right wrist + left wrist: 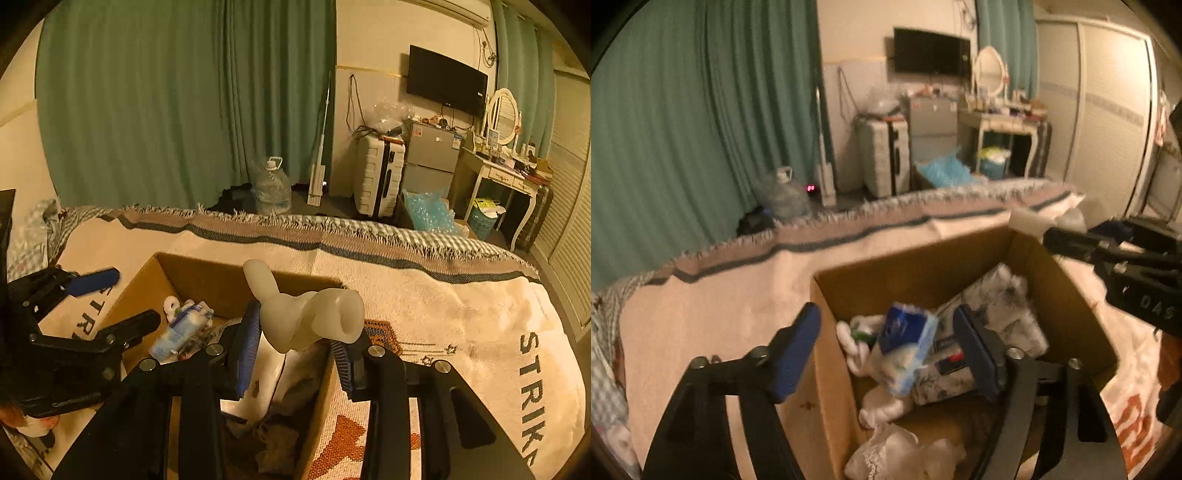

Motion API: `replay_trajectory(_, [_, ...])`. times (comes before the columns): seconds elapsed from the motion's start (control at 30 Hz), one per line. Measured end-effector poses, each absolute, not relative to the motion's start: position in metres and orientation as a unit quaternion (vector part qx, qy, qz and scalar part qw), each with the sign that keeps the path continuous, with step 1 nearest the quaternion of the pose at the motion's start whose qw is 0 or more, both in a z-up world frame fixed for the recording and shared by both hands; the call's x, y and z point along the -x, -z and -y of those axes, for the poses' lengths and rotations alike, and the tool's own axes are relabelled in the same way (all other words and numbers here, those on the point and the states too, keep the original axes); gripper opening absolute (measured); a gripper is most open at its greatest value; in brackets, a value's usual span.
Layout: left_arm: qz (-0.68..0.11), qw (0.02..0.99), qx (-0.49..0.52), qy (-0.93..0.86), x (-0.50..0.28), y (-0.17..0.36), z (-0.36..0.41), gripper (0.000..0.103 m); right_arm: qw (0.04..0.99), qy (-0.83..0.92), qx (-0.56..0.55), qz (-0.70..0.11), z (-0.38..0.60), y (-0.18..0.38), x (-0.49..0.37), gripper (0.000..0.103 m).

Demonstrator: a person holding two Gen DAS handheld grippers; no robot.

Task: Organize soft objects
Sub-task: 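Lower the blue pad packet and white plush into the box and release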

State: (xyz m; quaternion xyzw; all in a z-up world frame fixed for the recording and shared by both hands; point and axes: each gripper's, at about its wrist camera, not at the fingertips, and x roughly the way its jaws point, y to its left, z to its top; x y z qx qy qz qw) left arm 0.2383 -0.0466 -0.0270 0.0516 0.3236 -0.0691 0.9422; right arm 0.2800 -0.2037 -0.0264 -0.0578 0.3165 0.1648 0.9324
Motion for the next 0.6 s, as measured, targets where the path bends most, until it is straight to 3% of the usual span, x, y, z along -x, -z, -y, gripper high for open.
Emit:
replay_trajectory(0.37, [-0.271, 0.962, -0.024, 0.04, -0.198, -0.025, 0.021, 0.076, 0.904, -0.255, 0.073, -0.336, 0.187, 0.027, -0.236, 0.039])
replay_trajectory(0.4, [-0.27, 0.962, -0.023, 0.037, -0.195, -0.029, 0.019, 0.076, 0.901, -0.253, 0.079, -0.344, 0.184, 0.03, -0.234, 0.042])
replay_trajectory(0.47, [-0.271, 0.962, -0.022, 0.034, -0.19, -0.036, 0.019, 0.076, 0.905, -0.228, 0.085, -0.349, 0.183, 0.03, -0.231, 0.061])
replay_trajectory(0.5, [-0.271, 0.962, -0.023, 0.032, -0.186, -0.041, 0.02, 0.076, 0.907, -0.219, 0.081, -0.35, 0.186, 0.026, -0.23, 0.077])
replay_trajectory(0.6, [-0.256, 0.966, -0.029, 0.026, -0.168, -0.062, 0.024, 0.076, 0.916, -0.21, 0.06, -0.338, 0.198, 0.006, -0.221, 0.08])
